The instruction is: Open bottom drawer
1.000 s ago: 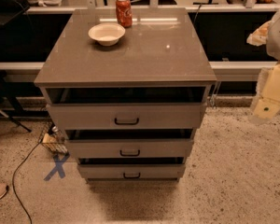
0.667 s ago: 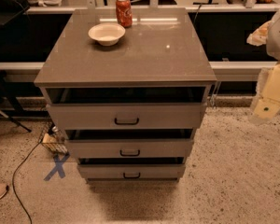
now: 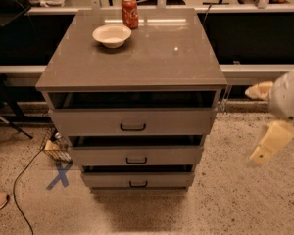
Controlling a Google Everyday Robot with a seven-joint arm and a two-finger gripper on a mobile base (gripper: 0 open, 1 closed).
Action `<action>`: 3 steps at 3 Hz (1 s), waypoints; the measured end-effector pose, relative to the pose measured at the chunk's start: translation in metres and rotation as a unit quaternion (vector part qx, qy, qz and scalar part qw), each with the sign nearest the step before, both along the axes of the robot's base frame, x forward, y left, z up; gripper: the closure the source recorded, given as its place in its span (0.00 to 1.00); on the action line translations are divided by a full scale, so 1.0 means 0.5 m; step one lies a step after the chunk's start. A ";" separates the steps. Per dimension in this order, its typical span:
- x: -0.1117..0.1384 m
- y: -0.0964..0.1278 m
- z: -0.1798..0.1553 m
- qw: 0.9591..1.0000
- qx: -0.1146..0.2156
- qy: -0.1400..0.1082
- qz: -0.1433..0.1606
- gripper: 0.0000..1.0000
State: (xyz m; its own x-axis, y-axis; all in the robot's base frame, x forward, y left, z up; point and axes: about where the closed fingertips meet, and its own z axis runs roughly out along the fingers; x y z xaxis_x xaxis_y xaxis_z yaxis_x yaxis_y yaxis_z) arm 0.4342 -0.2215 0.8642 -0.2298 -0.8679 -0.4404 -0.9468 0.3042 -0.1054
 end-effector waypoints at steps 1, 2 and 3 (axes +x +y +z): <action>-0.006 0.046 -0.170 0.993 0.114 0.021 0.008 0.00; -0.005 0.113 -0.291 0.981 0.187 0.054 0.005 0.00; -0.003 0.121 -0.316 0.978 0.198 0.063 0.001 0.00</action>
Offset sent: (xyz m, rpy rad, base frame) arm 0.0025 0.0946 -0.2172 0.5415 0.2212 -0.0365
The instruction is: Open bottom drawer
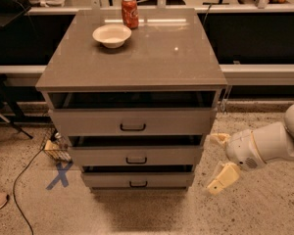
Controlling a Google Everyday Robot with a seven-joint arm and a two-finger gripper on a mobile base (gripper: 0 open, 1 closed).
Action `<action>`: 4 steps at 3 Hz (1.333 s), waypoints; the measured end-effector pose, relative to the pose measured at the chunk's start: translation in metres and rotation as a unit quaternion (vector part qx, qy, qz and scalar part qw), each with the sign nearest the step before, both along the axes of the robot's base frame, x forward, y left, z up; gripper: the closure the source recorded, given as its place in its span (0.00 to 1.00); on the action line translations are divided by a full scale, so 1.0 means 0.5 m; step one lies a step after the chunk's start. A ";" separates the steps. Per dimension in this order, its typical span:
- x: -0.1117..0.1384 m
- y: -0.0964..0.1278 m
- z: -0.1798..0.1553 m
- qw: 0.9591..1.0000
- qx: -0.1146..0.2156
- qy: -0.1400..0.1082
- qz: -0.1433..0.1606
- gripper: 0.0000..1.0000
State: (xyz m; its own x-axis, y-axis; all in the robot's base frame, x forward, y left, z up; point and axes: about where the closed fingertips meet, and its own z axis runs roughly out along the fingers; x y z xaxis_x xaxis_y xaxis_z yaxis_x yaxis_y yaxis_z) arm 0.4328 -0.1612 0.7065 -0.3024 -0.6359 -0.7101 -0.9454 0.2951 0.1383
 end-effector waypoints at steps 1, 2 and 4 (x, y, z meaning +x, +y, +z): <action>-0.003 -0.002 -0.026 1.000 0.002 0.011 -0.005 0.00; -0.013 -0.001 -0.151 0.999 -0.021 0.030 -0.003 0.00; -0.008 0.021 -0.429 0.994 -0.104 0.007 0.016 0.00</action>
Offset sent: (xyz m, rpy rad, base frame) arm -0.0051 -0.0089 -0.1718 -0.1294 0.0856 -0.0440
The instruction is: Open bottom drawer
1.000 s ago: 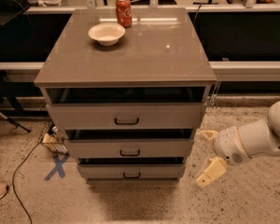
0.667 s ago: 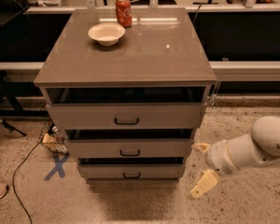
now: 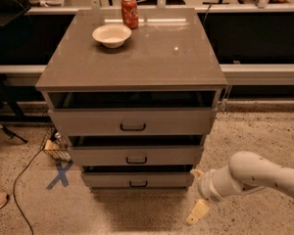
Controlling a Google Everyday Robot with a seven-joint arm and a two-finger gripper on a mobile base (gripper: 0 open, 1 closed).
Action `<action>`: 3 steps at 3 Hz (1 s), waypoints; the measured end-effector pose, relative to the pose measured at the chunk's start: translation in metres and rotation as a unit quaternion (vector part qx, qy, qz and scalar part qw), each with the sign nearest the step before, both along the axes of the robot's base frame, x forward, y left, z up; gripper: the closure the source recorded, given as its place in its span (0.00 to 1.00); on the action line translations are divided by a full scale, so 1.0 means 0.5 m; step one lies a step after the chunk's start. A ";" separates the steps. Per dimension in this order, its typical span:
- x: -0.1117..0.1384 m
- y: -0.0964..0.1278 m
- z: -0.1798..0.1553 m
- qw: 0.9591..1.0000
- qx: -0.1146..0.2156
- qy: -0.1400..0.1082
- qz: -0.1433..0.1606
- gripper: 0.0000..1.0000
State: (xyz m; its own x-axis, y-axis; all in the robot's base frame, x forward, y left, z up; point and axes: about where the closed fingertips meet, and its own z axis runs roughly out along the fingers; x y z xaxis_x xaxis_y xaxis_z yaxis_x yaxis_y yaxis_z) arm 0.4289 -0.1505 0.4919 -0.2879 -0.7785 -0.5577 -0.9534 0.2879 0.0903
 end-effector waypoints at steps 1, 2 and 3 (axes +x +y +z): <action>0.037 -0.005 -0.001 0.999 -0.008 -0.033 -0.014 0.00; 0.037 -0.005 -0.001 0.999 -0.008 -0.032 -0.015 0.00; 0.048 0.004 -0.053 1.000 -0.009 -0.028 0.003 0.00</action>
Offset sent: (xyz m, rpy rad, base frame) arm 0.0185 -0.0024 -0.0009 -0.0173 -0.0651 -0.0284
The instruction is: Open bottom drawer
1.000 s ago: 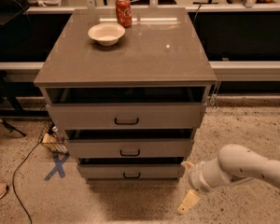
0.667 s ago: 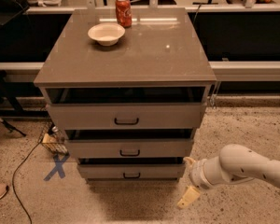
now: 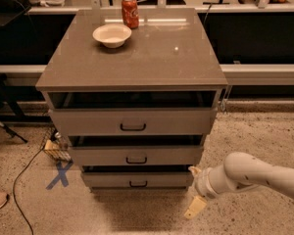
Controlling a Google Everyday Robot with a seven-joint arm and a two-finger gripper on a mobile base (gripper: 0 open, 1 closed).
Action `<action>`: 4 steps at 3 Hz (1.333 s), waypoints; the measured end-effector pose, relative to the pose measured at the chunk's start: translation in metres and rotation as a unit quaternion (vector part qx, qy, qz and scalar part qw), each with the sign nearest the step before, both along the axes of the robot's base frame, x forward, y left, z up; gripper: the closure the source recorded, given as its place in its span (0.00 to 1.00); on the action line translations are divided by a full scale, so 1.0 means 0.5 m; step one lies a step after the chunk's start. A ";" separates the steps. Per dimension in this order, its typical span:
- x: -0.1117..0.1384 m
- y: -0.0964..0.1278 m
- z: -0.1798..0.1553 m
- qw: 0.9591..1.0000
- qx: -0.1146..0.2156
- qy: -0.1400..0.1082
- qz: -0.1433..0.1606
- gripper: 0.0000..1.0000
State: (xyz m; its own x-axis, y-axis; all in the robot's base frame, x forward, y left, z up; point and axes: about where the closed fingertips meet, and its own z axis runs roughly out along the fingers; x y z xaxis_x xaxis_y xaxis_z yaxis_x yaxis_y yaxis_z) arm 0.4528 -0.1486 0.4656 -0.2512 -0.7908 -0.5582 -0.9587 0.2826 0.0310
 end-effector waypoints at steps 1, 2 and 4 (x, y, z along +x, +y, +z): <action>0.025 0.010 -0.109 0.999 0.000 -0.002 0.045 0.00; 0.045 0.021 -0.217 0.996 0.004 0.000 0.084 0.00; 0.064 0.026 -0.334 0.996 -0.005 0.018 0.091 0.00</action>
Offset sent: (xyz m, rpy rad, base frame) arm 0.0364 0.0143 -0.1746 0.0147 0.0034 0.2560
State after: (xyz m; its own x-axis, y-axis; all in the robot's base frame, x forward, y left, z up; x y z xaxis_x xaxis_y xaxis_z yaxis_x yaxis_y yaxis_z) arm 0.4847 -0.1356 0.2986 -0.1234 -0.8306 -0.5430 -0.9923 0.1052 0.0646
